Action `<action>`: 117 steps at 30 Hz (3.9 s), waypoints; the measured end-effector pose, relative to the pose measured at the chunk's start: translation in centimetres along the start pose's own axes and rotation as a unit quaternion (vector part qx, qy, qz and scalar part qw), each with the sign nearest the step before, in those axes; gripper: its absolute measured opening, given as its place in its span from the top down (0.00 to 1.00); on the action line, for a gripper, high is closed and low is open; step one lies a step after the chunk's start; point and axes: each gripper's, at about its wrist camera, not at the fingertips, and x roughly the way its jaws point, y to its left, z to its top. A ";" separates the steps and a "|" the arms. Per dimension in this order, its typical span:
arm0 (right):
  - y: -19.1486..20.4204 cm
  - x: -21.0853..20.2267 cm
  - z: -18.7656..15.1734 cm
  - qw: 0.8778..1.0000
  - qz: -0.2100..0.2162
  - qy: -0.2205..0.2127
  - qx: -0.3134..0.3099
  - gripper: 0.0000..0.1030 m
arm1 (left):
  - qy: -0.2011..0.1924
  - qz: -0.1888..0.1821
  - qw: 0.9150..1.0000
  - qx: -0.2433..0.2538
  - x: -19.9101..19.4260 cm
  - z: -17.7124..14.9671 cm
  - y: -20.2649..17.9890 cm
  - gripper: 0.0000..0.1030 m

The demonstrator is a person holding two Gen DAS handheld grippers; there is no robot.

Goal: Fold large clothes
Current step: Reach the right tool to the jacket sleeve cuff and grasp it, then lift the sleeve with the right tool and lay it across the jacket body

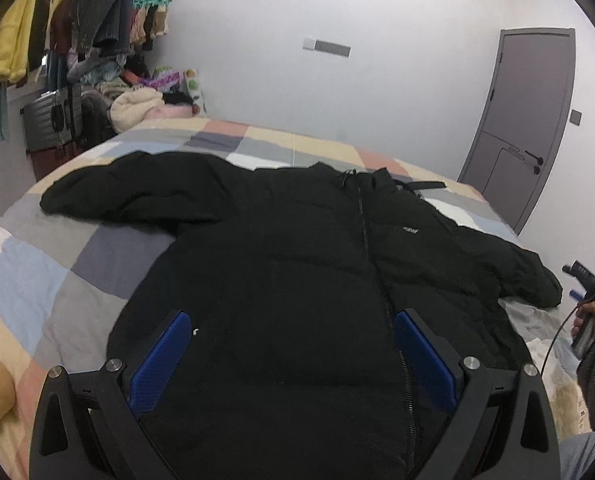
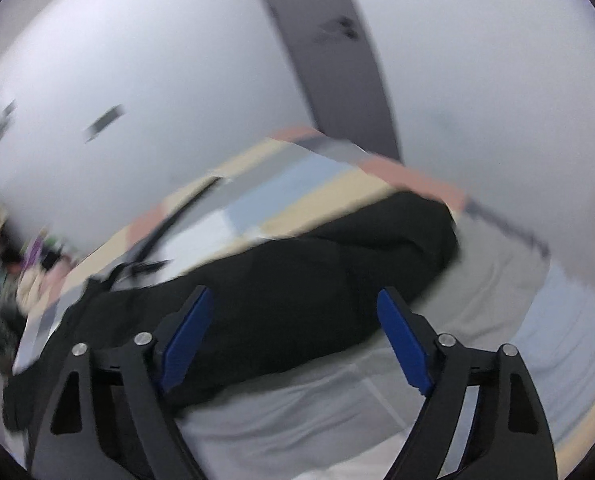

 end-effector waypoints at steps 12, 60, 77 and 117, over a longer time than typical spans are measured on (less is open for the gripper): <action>-8.1 10.1 0.0 0.984 0.049 -0.011 0.169 0.22 | 0.026 0.005 0.999 -0.018 4.5 -0.7 0.1 0.00; 21.2 -18.4 12.4 0.970 0.109 -0.182 -0.119 0.92 | -0.069 0.018 0.997 0.043 -3.2 0.4 1.3 0.00; 42.2 -17.9 -1.8 0.924 0.276 -0.127 -0.231 0.92 | -0.057 0.015 0.998 0.018 -3.5 0.6 6.1 0.00; 47.4 0.8 -34.4 0.854 0.256 0.168 -0.421 0.84 | -0.016 -0.004 1.000 -0.024 2.3 -0.7 8.9 0.00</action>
